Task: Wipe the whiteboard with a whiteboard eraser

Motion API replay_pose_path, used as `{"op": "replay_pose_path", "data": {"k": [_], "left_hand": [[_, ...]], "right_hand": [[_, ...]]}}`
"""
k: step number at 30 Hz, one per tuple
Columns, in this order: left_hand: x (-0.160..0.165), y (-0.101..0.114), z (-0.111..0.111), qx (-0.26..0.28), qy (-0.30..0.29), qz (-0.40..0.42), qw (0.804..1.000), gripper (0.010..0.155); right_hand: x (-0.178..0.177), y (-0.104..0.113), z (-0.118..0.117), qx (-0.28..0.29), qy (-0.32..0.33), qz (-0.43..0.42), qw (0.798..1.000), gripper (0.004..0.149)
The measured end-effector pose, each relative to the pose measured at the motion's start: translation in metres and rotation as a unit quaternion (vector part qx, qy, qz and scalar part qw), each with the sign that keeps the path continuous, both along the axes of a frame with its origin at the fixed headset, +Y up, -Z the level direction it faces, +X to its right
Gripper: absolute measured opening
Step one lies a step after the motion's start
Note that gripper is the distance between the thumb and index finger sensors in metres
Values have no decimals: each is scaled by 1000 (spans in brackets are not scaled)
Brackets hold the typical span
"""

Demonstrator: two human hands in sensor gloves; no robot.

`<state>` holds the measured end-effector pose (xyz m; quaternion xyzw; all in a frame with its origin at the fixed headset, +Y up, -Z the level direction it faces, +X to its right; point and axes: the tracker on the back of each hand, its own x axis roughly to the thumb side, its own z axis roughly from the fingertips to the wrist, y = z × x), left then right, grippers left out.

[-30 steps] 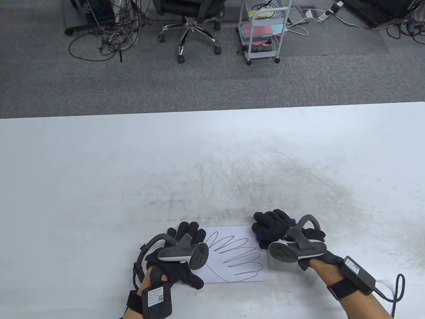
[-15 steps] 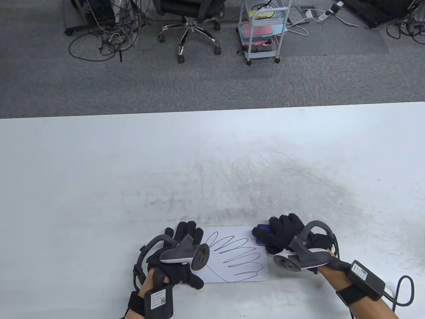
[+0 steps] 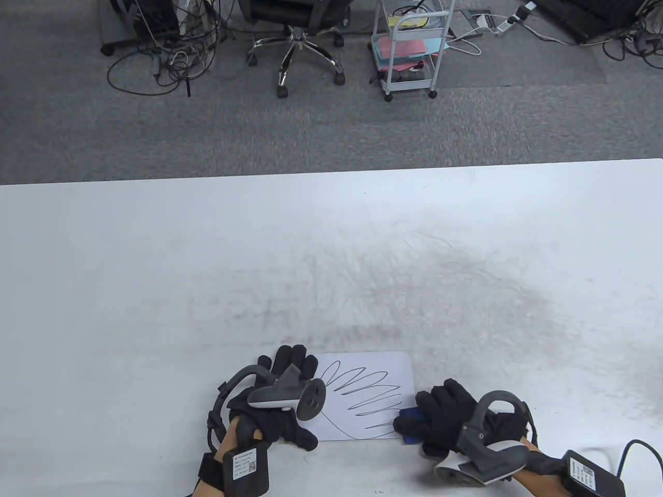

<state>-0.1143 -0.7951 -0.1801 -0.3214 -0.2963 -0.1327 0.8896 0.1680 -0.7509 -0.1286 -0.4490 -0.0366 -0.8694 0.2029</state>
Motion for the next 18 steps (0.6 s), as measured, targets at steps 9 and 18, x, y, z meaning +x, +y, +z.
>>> {"op": "replay_pose_path", "data": {"k": [9, 18], "left_hand": [[0, 0, 0, 0, 2, -3, 1000, 134], [0, 0, 0, -1, 4, -3, 1000, 134]], "right_hand": [[-15, -4, -82, -2, -109, -28, 994, 56], [-5, -2, 12, -1, -17, -24, 1000, 56]]}}
